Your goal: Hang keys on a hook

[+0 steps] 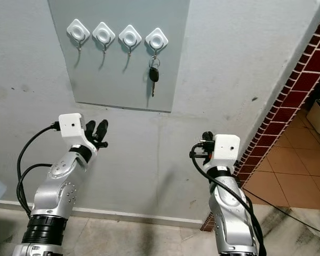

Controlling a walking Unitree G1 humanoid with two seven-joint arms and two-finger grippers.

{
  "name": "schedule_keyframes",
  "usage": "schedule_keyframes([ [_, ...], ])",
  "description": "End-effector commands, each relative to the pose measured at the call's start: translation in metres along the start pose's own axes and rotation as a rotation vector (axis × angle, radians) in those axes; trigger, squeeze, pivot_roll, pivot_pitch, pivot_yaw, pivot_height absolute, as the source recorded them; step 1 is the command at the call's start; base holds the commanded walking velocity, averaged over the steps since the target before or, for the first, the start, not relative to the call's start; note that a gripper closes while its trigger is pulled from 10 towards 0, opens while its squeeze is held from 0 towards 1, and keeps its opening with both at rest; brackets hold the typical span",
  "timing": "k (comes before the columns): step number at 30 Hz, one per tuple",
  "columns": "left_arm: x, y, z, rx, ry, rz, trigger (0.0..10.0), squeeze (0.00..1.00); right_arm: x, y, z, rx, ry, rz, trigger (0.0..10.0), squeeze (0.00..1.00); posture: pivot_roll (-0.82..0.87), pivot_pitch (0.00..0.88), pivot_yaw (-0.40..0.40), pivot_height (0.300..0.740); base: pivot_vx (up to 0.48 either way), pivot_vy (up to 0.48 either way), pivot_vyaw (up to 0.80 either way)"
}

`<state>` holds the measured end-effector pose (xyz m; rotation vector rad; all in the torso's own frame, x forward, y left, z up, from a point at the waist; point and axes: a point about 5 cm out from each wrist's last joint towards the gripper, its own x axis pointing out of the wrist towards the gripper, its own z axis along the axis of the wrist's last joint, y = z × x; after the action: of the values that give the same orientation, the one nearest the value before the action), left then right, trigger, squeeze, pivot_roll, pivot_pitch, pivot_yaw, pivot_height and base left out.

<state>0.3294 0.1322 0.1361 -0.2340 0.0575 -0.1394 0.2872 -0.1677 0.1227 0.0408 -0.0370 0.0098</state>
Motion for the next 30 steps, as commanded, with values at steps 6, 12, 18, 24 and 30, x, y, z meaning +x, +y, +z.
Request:
schedule_keyframes([
  [6, 0.0035, -0.0040, 0.0049, -0.005, 0.004, -0.015, 10.0, 0.00, -0.0005, 0.0011, 0.0017, -0.011, 0.000, 0.007, 10.0, 0.00, 0.09, 0.000, -0.029, 0.740, 0.000, 0.242, 0.00],
  [12, 0.0026, -0.0045, 0.0043, -0.009, 0.009, -0.017, 10.0, 0.00, -0.0018, 0.0016, 0.0020, -0.008, 0.005, 0.010, 10.0, 0.00, 0.08, 0.000, -0.029, 0.740, 0.000, 0.434, 0.00],
  [18, 0.0024, -0.0049, 0.0037, -0.012, 0.012, -0.017, 10.0, 0.00, -0.0025, 0.0011, 0.0019, -0.009, 0.006, 0.010, 10.0, 0.00, 0.08, 0.000, -0.029, 0.740, 0.000, 0.437, 0.00],
  [24, 0.0028, -0.0066, 0.0036, 0.011, 0.010, -0.015, 10.0, 0.00, -0.0030, 0.0013, 0.0020, -0.011, 0.009, 0.010, 10.0, 0.00, 0.08, 0.000, -0.031, 0.740, 0.000, 0.189, 0.00],
  [30, 0.0021, -0.0086, 0.0022, 0.023, 0.013, -0.021, 10.0, 0.00, -0.0022, 0.0009, 0.0017, -0.005, 0.018, 0.002, 10.0, 0.00, 0.08, 0.000, -0.033, 0.740, 0.000, 0.000, 0.00],
])
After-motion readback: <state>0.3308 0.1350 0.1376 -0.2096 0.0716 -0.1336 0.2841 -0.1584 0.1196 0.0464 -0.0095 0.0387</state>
